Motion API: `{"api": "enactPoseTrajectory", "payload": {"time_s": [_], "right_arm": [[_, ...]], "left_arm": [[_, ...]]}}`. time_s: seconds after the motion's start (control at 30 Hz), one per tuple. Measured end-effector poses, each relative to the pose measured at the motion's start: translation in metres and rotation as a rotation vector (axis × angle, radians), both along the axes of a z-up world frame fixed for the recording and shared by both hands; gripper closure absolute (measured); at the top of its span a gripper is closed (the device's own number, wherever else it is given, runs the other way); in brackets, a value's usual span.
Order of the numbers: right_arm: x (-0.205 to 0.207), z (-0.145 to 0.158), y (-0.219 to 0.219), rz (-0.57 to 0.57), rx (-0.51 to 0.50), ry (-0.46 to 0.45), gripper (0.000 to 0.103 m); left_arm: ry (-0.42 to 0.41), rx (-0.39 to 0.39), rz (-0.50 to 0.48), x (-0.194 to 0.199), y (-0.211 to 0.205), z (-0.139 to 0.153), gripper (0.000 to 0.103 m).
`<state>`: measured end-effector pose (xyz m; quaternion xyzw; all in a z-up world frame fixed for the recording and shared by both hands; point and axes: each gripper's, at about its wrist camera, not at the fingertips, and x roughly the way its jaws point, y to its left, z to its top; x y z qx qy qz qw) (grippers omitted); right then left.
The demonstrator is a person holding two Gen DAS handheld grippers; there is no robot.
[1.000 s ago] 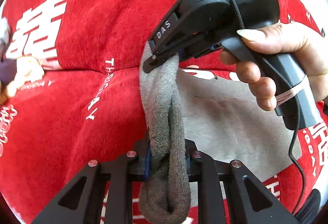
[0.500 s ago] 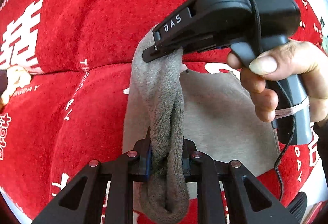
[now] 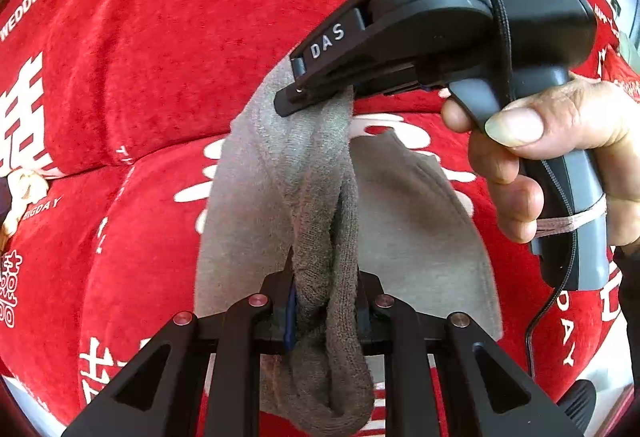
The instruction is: Fold small clothes
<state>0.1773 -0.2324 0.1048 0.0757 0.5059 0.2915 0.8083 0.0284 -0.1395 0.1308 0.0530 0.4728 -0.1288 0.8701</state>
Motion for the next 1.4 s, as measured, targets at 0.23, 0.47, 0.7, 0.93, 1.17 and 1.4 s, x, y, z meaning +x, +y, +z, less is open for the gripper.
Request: {"api": "enactPoseTrajectory", "payload": {"time_s": [0.23, 0.47, 0.7, 0.93, 1.17, 1.4], "right_arm": [[-0.004, -0.009, -0.024, 0.015, -0.01, -0.02, 0.089], [-0.007, -0.003, -0.02, 0.093, -0.094, -0.093, 0.089], [-0.017, 0.015, -0.046, 0.146, -0.088, -0.167, 0.09], [-0.02, -0.004, -0.081, 0.103, -0.063, -0.14, 0.09], [-0.024, -0.017, -0.096, 0.092, -0.042, -0.132, 0.09], [-0.024, -0.012, -0.113, 0.079, 0.0, -0.14, 0.09]], "left_arm": [[0.028, 0.023, 0.002, 0.002, -0.027, -0.01, 0.083], [0.046, -0.114, 0.022, 0.006, -0.022, -0.011, 0.083], [0.038, -0.19, -0.019, 0.004, -0.038, -0.001, 0.083], [0.08, -0.166, -0.054, 0.003, -0.069, -0.019, 0.083], [0.093, -0.153, -0.068, 0.0, -0.083, -0.015, 0.083], [0.098, -0.151, -0.075, -0.001, -0.095, -0.021, 0.083]]}}
